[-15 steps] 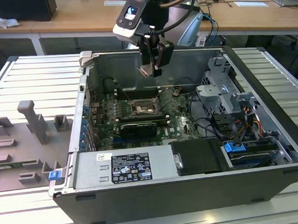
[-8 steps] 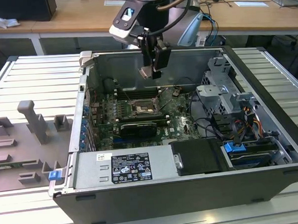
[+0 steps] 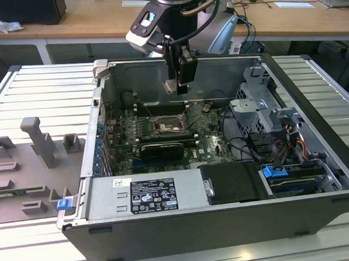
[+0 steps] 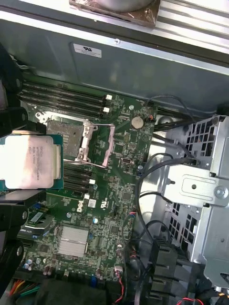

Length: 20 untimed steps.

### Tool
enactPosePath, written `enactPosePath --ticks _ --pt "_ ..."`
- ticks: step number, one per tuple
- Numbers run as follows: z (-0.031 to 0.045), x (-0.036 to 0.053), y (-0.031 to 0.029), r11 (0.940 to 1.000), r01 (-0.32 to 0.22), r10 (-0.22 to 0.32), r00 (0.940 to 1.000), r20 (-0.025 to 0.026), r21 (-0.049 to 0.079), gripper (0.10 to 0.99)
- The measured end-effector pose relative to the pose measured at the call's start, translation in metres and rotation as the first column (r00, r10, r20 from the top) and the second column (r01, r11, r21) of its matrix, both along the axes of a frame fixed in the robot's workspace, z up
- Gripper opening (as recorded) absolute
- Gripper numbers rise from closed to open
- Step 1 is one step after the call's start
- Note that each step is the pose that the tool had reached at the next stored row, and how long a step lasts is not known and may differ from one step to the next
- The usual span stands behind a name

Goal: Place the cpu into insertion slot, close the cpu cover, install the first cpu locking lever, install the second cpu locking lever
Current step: 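Place the cpu into insertion slot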

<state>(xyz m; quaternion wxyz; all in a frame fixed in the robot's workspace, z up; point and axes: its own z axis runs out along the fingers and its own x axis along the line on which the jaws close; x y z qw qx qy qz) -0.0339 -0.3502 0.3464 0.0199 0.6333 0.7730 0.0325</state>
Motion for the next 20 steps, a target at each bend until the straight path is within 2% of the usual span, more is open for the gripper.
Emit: enactPosePath --ticks 3,7,11,15,17,20 --pt "-0.0010 0.0000 0.0000 1.0000 0.009 -0.009 1.0000 -0.0007 0.000 0.541" --pt "-0.0039 0.0000 0.0000 0.9997 0.023 -0.023 0.9997 -0.0048 0.000 0.541" --pt "-0.0088 0.0000 0.0002 0.9992 0.039 -0.039 0.9992 -0.0053 0.000 0.541" --pt "-0.0125 -0.0003 0.0003 0.9979 0.064 -0.064 0.9979 -0.0059 0.009 0.541" --pt "-0.0160 -0.0003 0.0003 0.9922 0.124 -0.124 0.9922 -0.0058 0.009 0.541" --pt "-0.0204 -0.0003 0.0003 0.9867 0.163 -0.162 0.9867 -0.0059 0.009 0.541"
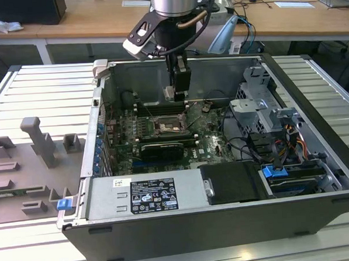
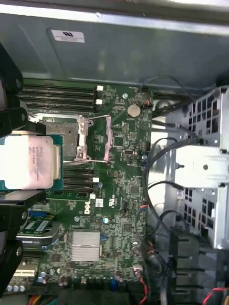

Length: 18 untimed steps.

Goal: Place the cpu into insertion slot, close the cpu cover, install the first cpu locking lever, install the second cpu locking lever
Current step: 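Place the cpu into insertion slot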

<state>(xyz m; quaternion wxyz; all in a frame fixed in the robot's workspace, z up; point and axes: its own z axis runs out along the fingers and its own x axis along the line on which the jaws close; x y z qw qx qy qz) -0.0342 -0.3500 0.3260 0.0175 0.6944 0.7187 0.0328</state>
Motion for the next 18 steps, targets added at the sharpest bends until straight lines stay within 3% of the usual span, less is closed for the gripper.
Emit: enactPosePath --ticks 5,18 --pt "-0.0084 -0.0016 0.0003 0.9999 0.012 -0.012 0.9999 0.0000 0.002 0.541" --pt "-0.0427 -0.0082 0.0003 1.0000 -0.001 0.001 1.0000 0.0000 0.003 0.541"
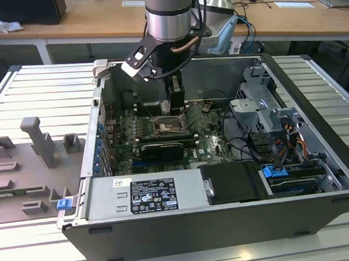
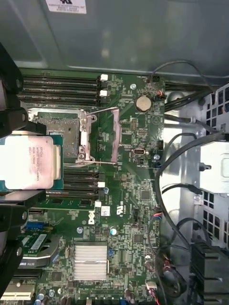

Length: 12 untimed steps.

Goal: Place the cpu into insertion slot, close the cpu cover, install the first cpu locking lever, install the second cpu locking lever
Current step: 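Place the cpu into insertion slot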

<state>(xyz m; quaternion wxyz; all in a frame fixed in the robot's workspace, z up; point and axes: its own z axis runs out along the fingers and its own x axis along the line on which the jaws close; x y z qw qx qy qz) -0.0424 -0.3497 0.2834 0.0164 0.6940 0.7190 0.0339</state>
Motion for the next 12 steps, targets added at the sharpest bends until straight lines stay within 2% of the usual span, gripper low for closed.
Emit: enactPosePath --ticks 3,7,8,10,12 --pt "-0.0105 -0.0005 0.0010 1.0000 -0.001 0.001 1.0000 0.0001 0.000 0.541" --pt "-0.0216 -0.0005 0.0076 1.0000 0.000 0.000 1.0000 -0.0006 0.000 0.541" --pt "-0.0267 -0.0005 0.0104 1.0000 0.005 -0.005 1.0000 -0.0029 -0.001 0.541" --pt "-0.0330 -0.0005 0.0137 1.0000 0.005 -0.005 1.0000 -0.0040 -0.001 0.541" --pt "-0.0375 -0.0005 0.0149 1.0000 0.005 -0.005 1.0000 -0.0043 -0.001 0.541"
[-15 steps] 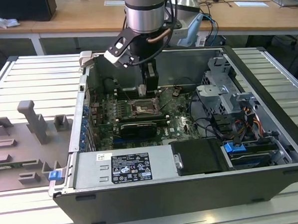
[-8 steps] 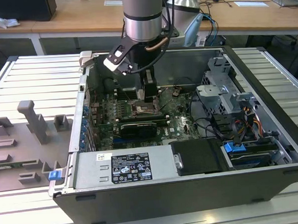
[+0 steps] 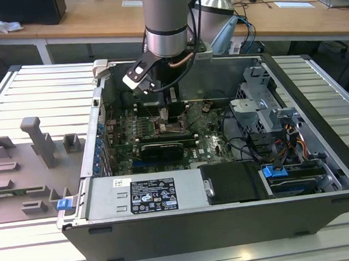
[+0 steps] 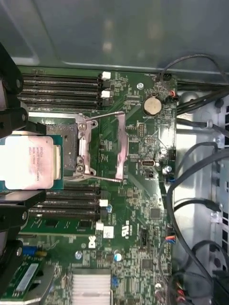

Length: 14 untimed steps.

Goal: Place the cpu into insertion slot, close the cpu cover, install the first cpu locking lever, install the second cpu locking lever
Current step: 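Place the cpu into insertion slot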

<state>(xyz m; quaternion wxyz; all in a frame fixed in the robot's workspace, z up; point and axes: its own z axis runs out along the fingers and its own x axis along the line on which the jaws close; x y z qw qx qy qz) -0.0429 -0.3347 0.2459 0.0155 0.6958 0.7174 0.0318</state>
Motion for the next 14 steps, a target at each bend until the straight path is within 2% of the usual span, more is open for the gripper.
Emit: enactPosePath --ticks 8,14 --pt "-0.0184 0.0000 0.0037 1.0000 0.000 0.000 1.0000 -0.0020 -0.002 0.541" --pt "-0.0246 0.0000 0.0115 1.0000 0.006 -0.006 1.0000 -0.0029 -0.004 0.541"
